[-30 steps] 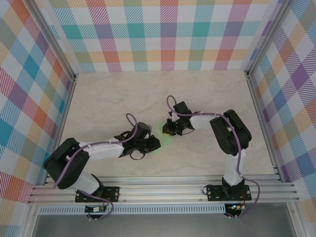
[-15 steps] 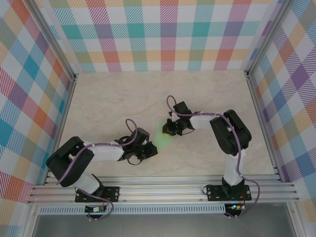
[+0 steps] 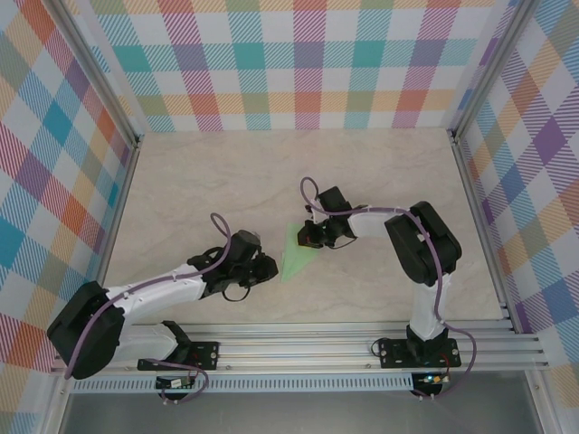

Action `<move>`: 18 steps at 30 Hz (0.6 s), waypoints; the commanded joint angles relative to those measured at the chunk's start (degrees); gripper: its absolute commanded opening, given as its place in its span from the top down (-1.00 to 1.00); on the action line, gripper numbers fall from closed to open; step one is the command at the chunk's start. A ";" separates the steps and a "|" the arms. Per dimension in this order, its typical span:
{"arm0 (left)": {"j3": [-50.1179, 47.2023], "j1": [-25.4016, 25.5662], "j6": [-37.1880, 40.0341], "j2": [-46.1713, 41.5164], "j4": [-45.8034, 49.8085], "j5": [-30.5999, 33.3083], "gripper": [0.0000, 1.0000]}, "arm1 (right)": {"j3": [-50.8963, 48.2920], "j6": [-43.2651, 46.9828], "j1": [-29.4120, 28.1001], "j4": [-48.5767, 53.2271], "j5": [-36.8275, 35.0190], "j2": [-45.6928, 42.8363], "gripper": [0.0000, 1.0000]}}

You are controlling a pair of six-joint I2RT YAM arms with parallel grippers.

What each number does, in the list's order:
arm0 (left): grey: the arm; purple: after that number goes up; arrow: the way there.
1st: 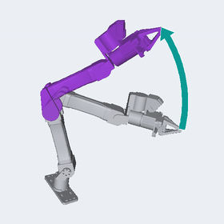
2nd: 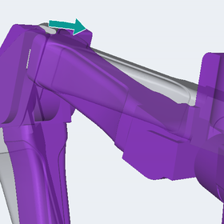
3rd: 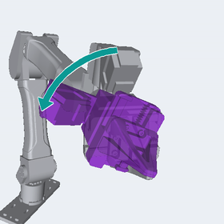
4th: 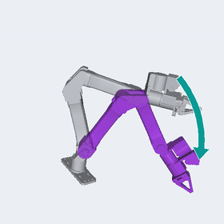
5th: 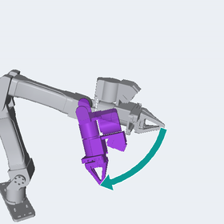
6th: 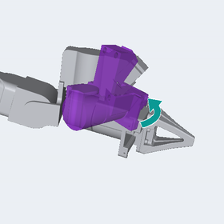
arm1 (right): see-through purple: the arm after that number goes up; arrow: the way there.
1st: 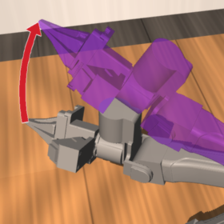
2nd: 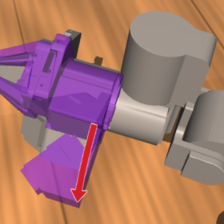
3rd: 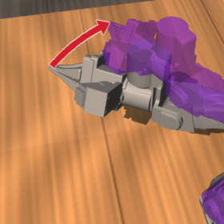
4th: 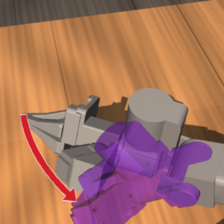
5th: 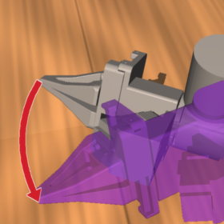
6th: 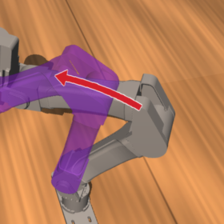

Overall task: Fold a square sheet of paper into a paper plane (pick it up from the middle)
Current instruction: Fourth fold the wing at the center of the table.

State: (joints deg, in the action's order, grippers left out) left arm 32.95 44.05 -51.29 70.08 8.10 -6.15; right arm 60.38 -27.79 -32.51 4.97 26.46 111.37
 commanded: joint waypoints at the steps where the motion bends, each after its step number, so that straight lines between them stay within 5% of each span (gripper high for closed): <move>1: 1.52 -0.59 1.08 -0.01 3.56 3.10 0.50 | -3.95 8.95 -1.24 9.21 1.52 -0.09 0.92; 7: 6.55 -0.71 3.32 7.26 2.27 -0.03 0.40 | -0.66 14.80 -1.24 14.35 2.20 -2.48 0.85; 14: 12.00 -0.71 4.18 15.19 0.50 -1.81 0.29 | -0.26 6.47 -1.24 11.46 0.51 -8.59 0.49; 18: 13.84 -0.68 4.66 18.27 -0.52 -2.96 0.24 | -2.21 0.70 -0.70 12.83 -6.34 -13.23 0.41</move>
State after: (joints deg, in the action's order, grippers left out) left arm 44.82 43.72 -48.07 86.85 8.67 -7.51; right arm 59.42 -22.15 -33.43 15.97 24.95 101.80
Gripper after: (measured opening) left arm 0.373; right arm 0.292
